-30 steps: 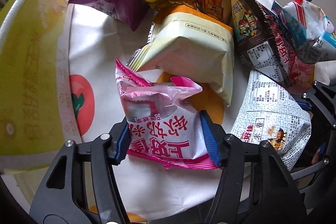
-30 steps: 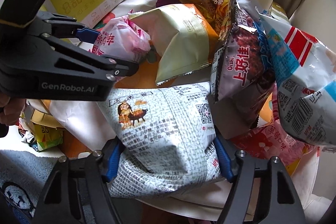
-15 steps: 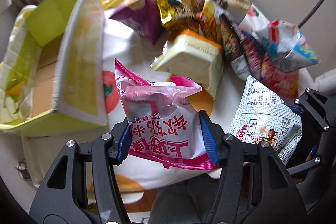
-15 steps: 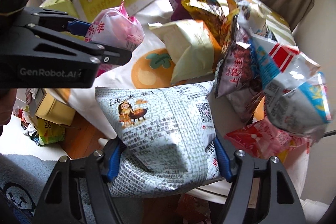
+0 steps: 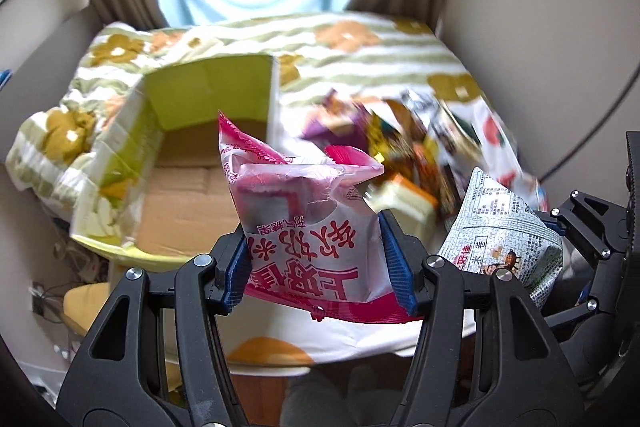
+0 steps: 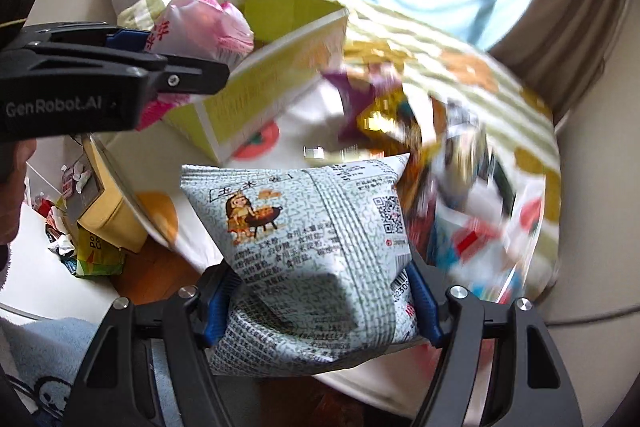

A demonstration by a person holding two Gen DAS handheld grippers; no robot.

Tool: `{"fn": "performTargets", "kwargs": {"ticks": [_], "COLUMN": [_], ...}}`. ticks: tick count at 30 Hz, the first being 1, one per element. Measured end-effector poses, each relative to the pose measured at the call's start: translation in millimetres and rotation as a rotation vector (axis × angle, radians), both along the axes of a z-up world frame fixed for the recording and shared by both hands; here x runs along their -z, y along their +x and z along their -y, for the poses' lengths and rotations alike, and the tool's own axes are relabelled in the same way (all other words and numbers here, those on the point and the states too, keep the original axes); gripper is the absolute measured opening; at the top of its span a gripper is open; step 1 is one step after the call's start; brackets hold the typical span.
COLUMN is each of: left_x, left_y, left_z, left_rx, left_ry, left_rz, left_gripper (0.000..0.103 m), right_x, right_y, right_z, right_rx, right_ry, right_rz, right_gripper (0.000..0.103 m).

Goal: Organize snacks
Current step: 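Carry both bags over the box and release them inside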

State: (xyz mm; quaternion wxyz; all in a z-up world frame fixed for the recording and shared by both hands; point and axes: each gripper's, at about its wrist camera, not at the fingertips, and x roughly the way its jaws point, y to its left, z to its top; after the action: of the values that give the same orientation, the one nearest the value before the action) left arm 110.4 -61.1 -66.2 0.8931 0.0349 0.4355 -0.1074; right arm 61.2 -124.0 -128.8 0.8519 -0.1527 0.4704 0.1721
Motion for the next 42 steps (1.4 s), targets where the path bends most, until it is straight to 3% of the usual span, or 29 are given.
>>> {"fn": "performTargets", "kwargs": {"ticks": [10, 17, 24, 32, 35, 37, 42], "left_x": [-22.6, -4.4, 34.4, 70.0, 72.2, 70.4, 64.5], "left_y": [71.8, 137.9, 197.3, 245.2, 251.0, 251.8, 243.7], "left_z": [-96.1, -162.3, -181.3, -176.6, -176.1, -178.1, -198.0], "left_rx": [-0.094, -0.094, -0.025, 0.039, 0.032, 0.004, -0.049], "left_ry": [0.032, 0.06, 0.059, 0.055, 0.076, 0.124, 0.076], "left_rz": [0.03, -0.019, -0.103, -0.166, -0.147, -0.129, -0.149], "left_gripper": [0.054, 0.054, 0.054, 0.055, 0.071, 0.098, 0.1], "right_x": [-28.1, -32.7, -26.4, -4.5, -0.9, -0.6, 0.6], "right_y": [78.9, 144.2, 197.3, 241.6, 253.0, 257.3, 266.6], "right_z": [-78.3, -135.9, -171.4, -178.4, -175.5, -169.8, -159.3], "right_rx": [0.008, 0.102, 0.206, 0.291, 0.304, 0.317, 0.318], "right_ry": [0.027, 0.086, 0.093, 0.105, 0.11, 0.127, 0.156], "right_rz": [0.032, 0.016, 0.0, -0.049, -0.059, -0.058, -0.072], "right_gripper": [0.068, 0.068, 0.068, 0.068, 0.068, 0.07, 0.07]}}
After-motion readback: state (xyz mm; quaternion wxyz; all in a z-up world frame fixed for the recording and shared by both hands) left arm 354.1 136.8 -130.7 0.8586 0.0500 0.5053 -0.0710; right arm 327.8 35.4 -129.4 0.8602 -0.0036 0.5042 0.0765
